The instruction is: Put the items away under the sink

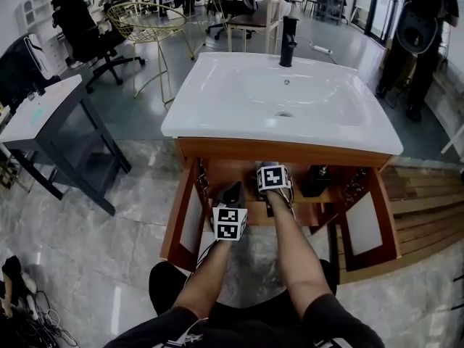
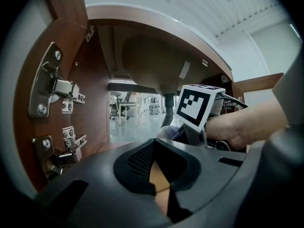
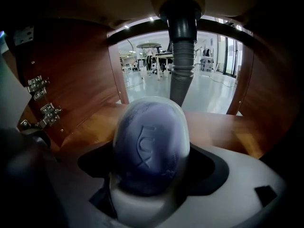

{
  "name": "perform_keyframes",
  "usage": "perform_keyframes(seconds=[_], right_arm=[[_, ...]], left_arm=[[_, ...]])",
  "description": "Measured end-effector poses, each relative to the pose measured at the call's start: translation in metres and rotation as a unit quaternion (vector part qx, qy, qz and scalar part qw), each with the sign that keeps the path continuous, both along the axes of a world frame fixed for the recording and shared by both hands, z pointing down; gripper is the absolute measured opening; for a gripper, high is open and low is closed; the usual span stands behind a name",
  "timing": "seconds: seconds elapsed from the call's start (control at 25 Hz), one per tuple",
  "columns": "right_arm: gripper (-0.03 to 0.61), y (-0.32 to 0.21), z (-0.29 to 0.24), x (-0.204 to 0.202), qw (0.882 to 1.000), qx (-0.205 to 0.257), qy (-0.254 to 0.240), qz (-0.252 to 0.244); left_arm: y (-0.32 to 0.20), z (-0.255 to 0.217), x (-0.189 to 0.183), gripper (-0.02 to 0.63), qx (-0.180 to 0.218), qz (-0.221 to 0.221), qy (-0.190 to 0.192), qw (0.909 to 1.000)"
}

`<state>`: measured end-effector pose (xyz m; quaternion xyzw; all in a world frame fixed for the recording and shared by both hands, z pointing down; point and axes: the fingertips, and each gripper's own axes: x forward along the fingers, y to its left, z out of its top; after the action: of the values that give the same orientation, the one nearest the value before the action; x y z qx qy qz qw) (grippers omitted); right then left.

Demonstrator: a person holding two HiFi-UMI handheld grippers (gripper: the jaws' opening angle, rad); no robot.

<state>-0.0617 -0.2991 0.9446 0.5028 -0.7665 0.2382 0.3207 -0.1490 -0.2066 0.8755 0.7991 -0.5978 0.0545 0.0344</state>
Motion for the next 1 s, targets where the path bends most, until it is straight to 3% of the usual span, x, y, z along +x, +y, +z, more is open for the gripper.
perform_keyframes(seconds=[0.2, 0.32, 0.48, 0.68, 0.8, 0.84, 1.0], right_arm=[[0.459, -0.001, -0.007, -0.001, 1.000, 0.016, -0.014, 0.015], [0.459, 0.001, -0.036, 0.004, 0.996, 0.085, -0.025, 0.018], [0.459, 0.036, -0.078, 0.009, 0.982, 0.185, -0.028, -0.009], [0.457, 0.089, -0.090, 0.010, 0.972, 0.228, -0.056, -0.032], [0.449, 0.111, -0.096, 0.011, 0.963, 0.257, -0.071, -0.042], [0.415, 0.117, -0.097, 0.013, 0.960, 0.270, -0.065, -0.041], [0.122, 0.142, -0.107, 0.026, 0.948, 0.319, -0.011, -0.012]], left_arm=[[0.005, -0.001, 0.002, -0.002, 0.002, 0.008, -0.003, 1.0000], [0.006, -0.007, 0.001, -0.002, 0.009, 0.012, 0.002, 0.9999], [0.014, -0.016, 0.002, -0.002, 0.026, 0.014, 0.006, 0.9995], [0.029, -0.017, -0.002, -0.002, 0.037, 0.013, 0.020, 0.9991], [0.034, -0.019, 0.007, -0.002, 0.048, 0.020, 0.007, 0.9986], [0.036, -0.019, 0.010, -0.002, 0.049, 0.022, 0.005, 0.9985], [0.045, -0.018, 0.019, -0.002, 0.049, 0.031, 0.011, 0.9983]])
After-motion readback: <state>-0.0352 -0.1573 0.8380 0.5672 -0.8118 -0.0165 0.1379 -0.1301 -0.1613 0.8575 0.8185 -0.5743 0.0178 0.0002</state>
